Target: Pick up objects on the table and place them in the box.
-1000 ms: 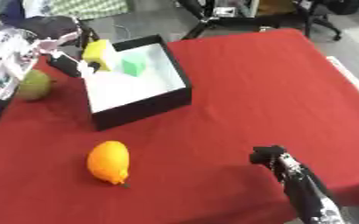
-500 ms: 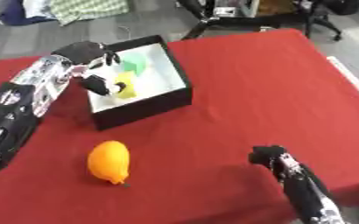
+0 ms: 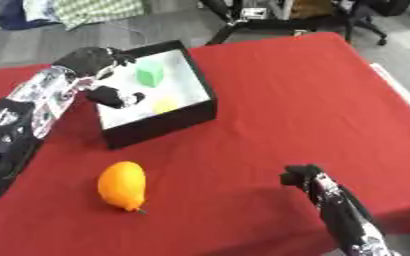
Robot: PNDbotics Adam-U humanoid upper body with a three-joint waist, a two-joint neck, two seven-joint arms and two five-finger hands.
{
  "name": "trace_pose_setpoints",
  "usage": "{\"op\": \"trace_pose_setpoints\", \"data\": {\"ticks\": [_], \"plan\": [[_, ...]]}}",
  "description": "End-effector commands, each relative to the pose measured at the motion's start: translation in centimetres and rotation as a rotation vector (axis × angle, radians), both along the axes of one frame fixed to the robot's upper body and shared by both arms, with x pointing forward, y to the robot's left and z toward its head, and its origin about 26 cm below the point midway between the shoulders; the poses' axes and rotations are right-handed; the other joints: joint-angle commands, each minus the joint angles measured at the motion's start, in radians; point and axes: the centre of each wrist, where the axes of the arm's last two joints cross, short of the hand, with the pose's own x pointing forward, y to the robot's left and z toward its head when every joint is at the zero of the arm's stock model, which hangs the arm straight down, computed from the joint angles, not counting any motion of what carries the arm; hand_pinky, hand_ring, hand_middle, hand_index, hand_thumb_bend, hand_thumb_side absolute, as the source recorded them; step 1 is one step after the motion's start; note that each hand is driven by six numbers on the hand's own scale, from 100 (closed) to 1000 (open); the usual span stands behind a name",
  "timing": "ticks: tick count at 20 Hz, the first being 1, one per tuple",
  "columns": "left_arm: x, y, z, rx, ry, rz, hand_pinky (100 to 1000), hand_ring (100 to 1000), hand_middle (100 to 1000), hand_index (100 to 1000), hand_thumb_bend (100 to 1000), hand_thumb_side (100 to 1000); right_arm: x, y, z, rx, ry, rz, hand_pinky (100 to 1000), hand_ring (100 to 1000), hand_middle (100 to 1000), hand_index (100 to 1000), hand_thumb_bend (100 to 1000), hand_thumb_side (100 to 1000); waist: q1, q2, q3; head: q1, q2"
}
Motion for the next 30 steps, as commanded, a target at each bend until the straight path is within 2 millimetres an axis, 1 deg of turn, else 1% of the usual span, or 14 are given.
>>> {"op": "trace_pose_setpoints", "data": {"ticks": [1,3,5,6,9,12,15,17,19,23,26,27,30], "plan": [[-0.8,2.9,5.3,-0.062,-0.078,0.037,802,695,715,899,354,737,0.1,-0.3,0.4,-0.003,-0.016,-0.008,1000,802,701,798,100,1000,-0.005,-0.016,0.005,-0.005,-0.002],[-1.4,5.0,6.7,-0.079,-0.064,0.087,803,700,719,904,360,731,0.0,-0.3,0.4,-0.006,-0.012,-0.011,1000,801,701,798,100,1000,-0.003,-0.016,0.011,-0.006,-0.002],[-1.7,7.3,7.1,-0.068,-0.038,0.162,804,710,730,914,376,727,0.0,-0.4,0.4,-0.010,-0.011,-0.015,1000,801,700,798,100,1000,0.001,-0.017,0.015,-0.007,-0.002],[-1.7,8.1,7.1,-0.059,-0.026,0.193,803,713,733,916,382,729,0.0,-0.4,0.4,-0.010,-0.011,-0.016,1000,801,700,798,100,1000,0.001,-0.017,0.016,-0.008,-0.002],[-1.3,10.9,5.6,-0.024,0.028,0.326,801,718,735,913,403,727,-0.1,-0.4,0.4,-0.013,-0.012,-0.018,1000,801,700,798,100,1000,0.001,-0.017,0.016,-0.016,-0.002],[-0.9,13.0,3.5,0.012,0.068,0.429,797,718,730,909,413,706,-0.1,-0.5,0.4,-0.014,-0.011,-0.020,1000,801,700,798,100,1000,0.001,-0.016,0.016,-0.016,-0.002],[-0.7,14.9,1.3,0.035,0.108,0.518,794,716,723,904,412,664,0.0,-0.5,0.4,-0.012,-0.014,-0.025,1000,801,700,798,100,1000,0.001,-0.014,0.015,-0.022,-0.002],[-0.7,15.7,0.1,0.046,0.121,0.558,790,709,713,899,394,632,0.0,-0.5,0.4,-0.011,-0.014,-0.024,1000,801,700,798,100,1000,0.001,-0.013,0.015,-0.023,-0.002],[-0.7,16.2,-0.9,0.044,0.119,0.583,784,693,692,884,365,569,0.0,-0.5,0.4,-0.012,-0.013,-0.024,1000,801,700,798,100,1000,0.001,-0.012,0.015,-0.023,-0.002],[-0.9,16.7,-2.9,0.058,0.152,0.600,783,689,681,874,322,490,0.0,-0.5,0.5,-0.010,-0.017,-0.024,1000,801,700,798,100,1000,0.001,-0.013,0.015,-0.024,-0.002],[-1.0,16.6,-4.2,0.061,0.213,0.594,784,692,683,875,314,495,0.0,-0.5,0.4,-0.011,-0.016,-0.023,1000,801,700,798,100,1000,0.001,-0.011,0.015,-0.023,-0.002],[-1.1,16.6,-4.6,0.060,0.238,0.589,784,693,685,876,320,518,0.0,-0.5,0.5,-0.011,-0.017,-0.022,1000,801,700,798,100,1000,0.000,-0.011,0.015,-0.023,-0.002],[-1.1,16.3,-5.2,0.053,0.269,0.578,783,686,677,871,317,519,0.0,-0.5,0.4,-0.011,-0.015,-0.024,1000,801,700,798,100,1000,-0.001,-0.011,0.017,-0.022,-0.002]]}}
